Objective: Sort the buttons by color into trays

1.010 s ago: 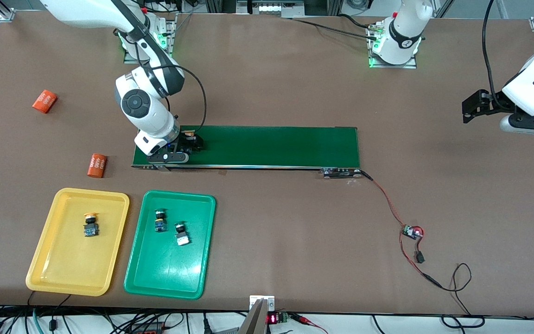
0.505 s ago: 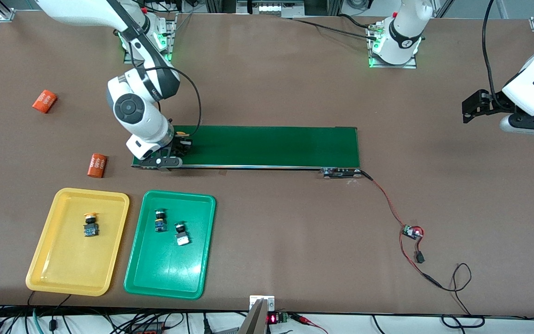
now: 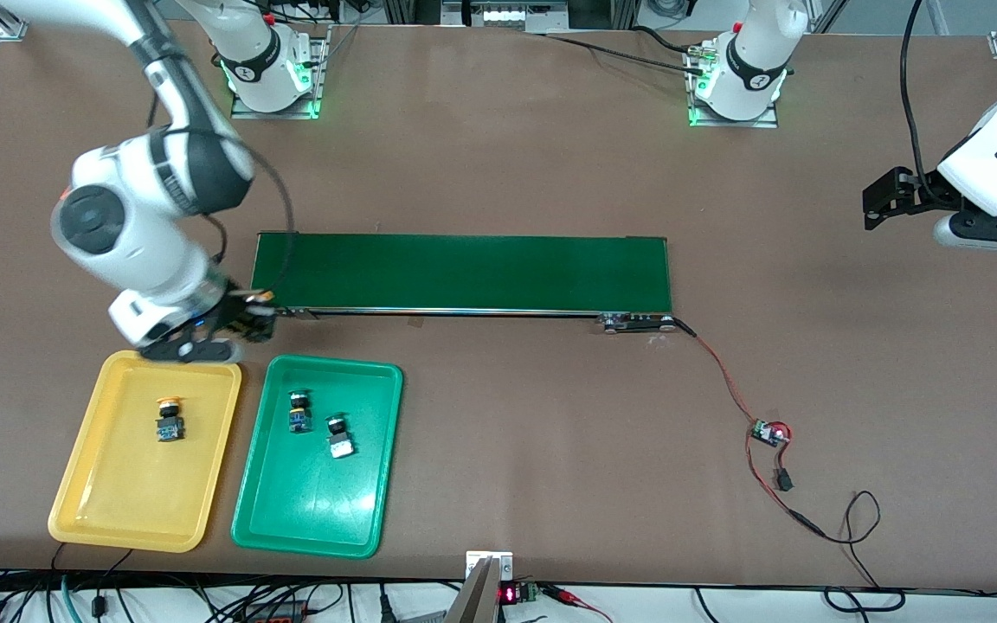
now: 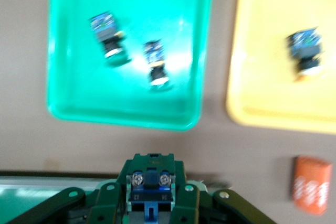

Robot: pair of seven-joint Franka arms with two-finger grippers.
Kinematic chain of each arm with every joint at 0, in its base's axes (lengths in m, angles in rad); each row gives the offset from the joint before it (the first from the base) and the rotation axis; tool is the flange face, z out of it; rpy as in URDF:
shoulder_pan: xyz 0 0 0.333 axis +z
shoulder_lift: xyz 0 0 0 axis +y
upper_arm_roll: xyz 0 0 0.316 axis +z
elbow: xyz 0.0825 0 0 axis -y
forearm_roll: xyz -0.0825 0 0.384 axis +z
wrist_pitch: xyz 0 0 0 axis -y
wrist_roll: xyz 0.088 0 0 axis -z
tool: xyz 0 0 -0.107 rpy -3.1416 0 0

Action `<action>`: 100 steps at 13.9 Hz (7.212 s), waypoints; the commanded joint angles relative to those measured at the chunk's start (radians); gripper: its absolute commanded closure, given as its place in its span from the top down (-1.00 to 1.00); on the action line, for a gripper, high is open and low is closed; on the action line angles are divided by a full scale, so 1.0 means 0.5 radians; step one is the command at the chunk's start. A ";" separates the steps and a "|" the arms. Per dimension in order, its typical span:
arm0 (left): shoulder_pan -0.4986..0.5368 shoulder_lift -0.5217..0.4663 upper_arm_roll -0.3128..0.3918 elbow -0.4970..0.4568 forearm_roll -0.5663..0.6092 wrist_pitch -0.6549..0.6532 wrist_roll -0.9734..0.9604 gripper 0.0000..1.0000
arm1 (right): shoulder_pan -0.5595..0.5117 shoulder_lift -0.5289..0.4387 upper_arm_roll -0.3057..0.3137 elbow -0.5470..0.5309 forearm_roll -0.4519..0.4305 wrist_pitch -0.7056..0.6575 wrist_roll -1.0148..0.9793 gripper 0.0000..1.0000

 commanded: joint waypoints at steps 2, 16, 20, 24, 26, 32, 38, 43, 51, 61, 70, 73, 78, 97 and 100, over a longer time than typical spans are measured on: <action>-0.005 0.003 -0.001 0.015 0.053 -0.026 0.021 1.00 | -0.087 0.413 -0.082 0.323 -0.207 0.006 -0.249 -0.64; -0.005 0.003 -0.001 0.015 0.053 -0.026 0.021 1.00 | -0.155 0.788 -0.229 0.508 -0.420 0.356 -0.427 -0.17; -0.005 0.000 -0.001 0.015 0.047 -0.026 0.018 1.00 | -0.155 0.797 -0.229 0.496 -0.420 0.383 -0.421 0.42; -0.005 0.003 -0.001 0.015 0.053 -0.026 0.021 1.00 | -0.146 0.718 -0.229 0.489 -0.386 0.353 -0.427 1.00; -0.005 0.000 -0.001 0.015 0.053 -0.026 0.021 1.00 | -0.131 0.595 -0.226 0.465 -0.362 0.164 -0.375 1.00; -0.005 0.003 -0.001 0.015 0.053 -0.032 0.021 1.00 | -0.091 0.034 -0.226 0.450 -0.076 -0.619 -0.372 1.00; -0.005 0.003 -0.001 0.015 0.047 -0.041 0.018 1.00 | 0.023 -0.475 -0.250 0.407 0.003 -1.034 -0.378 1.00; -0.005 0.003 -0.001 0.015 0.047 -0.044 0.018 1.00 | 0.250 -0.840 -0.530 0.290 0.077 -1.218 -0.515 1.00; -0.005 0.003 -0.001 0.015 0.047 -0.044 0.018 1.00 | 0.225 -0.893 -0.527 0.195 0.089 -1.375 -0.574 1.00; -0.005 0.003 -0.001 0.015 0.047 -0.044 0.018 1.00 | 0.296 -0.841 -0.539 0.219 0.267 -1.301 -0.366 1.00; -0.005 0.000 -0.001 0.015 0.047 -0.044 0.018 1.00 | 0.275 -0.829 -0.542 0.219 0.234 -1.261 -0.448 1.00; -0.005 0.003 -0.001 0.015 0.047 -0.044 0.018 1.00 | 0.271 -0.829 -0.542 0.219 0.237 -1.255 -0.445 1.00; -0.005 0.003 -0.001 0.015 0.047 -0.044 0.018 1.00 | 0.265 -0.829 -0.542 0.219 0.231 -1.258 -0.445 1.00; -0.002 0.003 0.009 0.012 0.047 -0.060 0.021 1.00 | 0.274 -0.816 -0.521 0.216 0.249 -1.209 -0.439 1.00; -0.002 0.003 0.012 0.018 0.047 -0.060 0.018 1.00 | 0.274 -0.810 -0.515 0.216 0.255 -1.206 -0.439 1.00</action>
